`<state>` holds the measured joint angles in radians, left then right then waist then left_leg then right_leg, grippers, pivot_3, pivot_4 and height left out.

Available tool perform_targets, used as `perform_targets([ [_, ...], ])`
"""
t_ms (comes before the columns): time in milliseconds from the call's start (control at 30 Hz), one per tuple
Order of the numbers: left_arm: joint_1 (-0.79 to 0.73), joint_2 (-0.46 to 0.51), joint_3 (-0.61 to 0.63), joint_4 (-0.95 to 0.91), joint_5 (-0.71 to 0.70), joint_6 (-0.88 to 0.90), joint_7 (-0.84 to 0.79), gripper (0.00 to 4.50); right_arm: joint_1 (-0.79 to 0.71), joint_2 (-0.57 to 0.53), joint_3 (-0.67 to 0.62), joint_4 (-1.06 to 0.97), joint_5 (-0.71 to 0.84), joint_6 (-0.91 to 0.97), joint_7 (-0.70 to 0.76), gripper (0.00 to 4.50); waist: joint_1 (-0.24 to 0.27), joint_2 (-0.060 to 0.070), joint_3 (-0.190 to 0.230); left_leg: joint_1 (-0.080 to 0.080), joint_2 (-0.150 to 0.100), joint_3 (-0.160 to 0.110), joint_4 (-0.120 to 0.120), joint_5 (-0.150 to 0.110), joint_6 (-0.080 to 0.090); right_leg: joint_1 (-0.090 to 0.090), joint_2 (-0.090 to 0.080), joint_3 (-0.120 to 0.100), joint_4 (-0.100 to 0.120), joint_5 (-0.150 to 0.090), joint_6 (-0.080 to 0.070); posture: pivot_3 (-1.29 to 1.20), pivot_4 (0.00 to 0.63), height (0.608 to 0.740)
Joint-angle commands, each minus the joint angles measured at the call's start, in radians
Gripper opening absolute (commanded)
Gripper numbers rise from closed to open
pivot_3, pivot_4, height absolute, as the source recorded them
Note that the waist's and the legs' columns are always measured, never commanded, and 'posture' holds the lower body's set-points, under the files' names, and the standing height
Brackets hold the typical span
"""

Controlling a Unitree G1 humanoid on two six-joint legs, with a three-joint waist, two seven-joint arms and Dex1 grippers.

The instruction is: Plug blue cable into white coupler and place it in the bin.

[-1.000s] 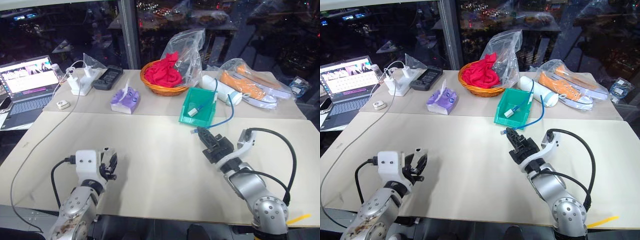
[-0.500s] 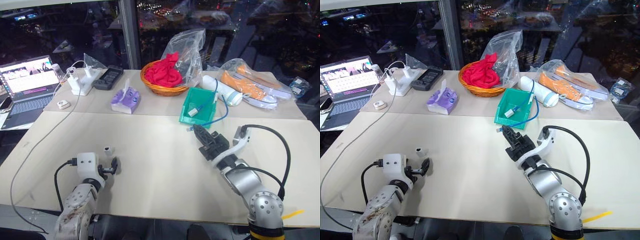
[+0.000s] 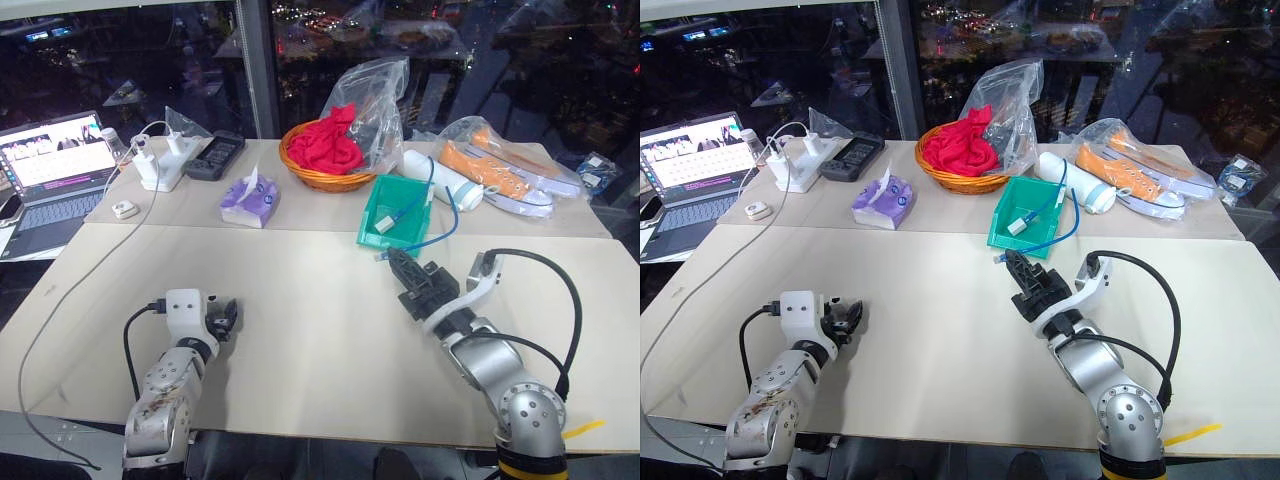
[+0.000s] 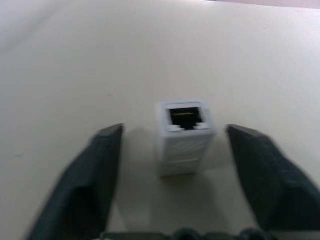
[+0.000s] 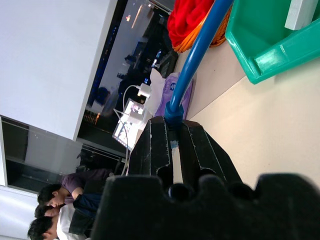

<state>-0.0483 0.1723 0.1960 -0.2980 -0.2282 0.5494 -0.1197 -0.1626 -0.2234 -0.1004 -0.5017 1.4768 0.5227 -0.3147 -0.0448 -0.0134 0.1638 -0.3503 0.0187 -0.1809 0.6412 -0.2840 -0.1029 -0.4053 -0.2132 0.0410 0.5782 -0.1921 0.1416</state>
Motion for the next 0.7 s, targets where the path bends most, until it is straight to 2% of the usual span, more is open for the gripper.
perform_targets([
  [33, -0.021, -0.007, 0.001, -0.031, -0.012, 0.01, 0.012, 1.67, -0.011, 0.001, -0.019, -0.045, 0.016, -0.006, -0.003, 0.0, 0.0, 0.0, 0.0, 0.0, 0.0, 0.0, 0.0, 0.0, 0.0, 0.0, 0.0, 0.0, 0.0, 0.0, 0.0, 0.0, 0.15, 0.74],
  [133, -0.035, -0.015, 0.0, -0.027, -0.018, 0.016, 0.02, 0.67, -0.012, -0.003, -0.019, -0.047, 0.013, -0.003, -0.004, 0.0, 0.0, 0.0, 0.0, 0.0, 0.0, 0.0, 0.0, 0.0, 0.0, 0.0, 0.0, 0.0, 0.0, 0.0, 0.0, 0.0, 0.15, 0.74],
  [367, -0.042, -0.032, -0.003, -0.005, -0.022, 0.001, 0.018, 0.66, -0.016, -0.009, -0.008, -0.051, -0.004, 0.004, -0.005, 0.0, 0.0, 0.0, 0.0, 0.0, 0.0, 0.0, 0.0, 0.0, 0.0, 0.0, 0.0, 0.0, 0.0, 0.0, 0.0, 0.0, 0.15, 0.74],
  [500, -0.064, 0.0, -0.043, 0.005, -0.012, -0.067, -0.057, 0.66, -0.019, -0.012, -0.001, -0.053, -0.025, 0.007, -0.001, 0.0, 0.0, 0.0, 0.0, 0.0, 0.0, 0.0, 0.0, 0.0, 0.0, 0.0, 0.0, 0.0, 0.0, 0.0, 0.0, 0.0, 0.15, 0.74],
  [633, -0.135, 0.089, -0.257, -0.004, -0.044, -0.163, -0.374, 0.66, -0.019, -0.041, 0.011, -0.064, -0.101, 0.019, 0.01, 0.0, 0.007, 0.0, 0.0, -0.001, 0.0, 0.0, 0.0, 0.0, -0.001, 0.0, 0.0, 0.0, 0.0, 0.0, 0.0, 0.0, 0.15, 0.74],
  [700, -0.165, 0.104, -0.331, 0.03, -0.038, -0.183, -0.453, 0.66, -0.016, -0.056, 0.025, -0.076, -0.147, 0.026, 0.017, 0.0, 0.008, 0.0, 0.0, -0.002, 0.0, 0.0, 0.0, 0.001, -0.001, 0.0, 0.0, 0.0, 0.0, 0.0, 0.0, 0.0, 0.15, 0.74],
])
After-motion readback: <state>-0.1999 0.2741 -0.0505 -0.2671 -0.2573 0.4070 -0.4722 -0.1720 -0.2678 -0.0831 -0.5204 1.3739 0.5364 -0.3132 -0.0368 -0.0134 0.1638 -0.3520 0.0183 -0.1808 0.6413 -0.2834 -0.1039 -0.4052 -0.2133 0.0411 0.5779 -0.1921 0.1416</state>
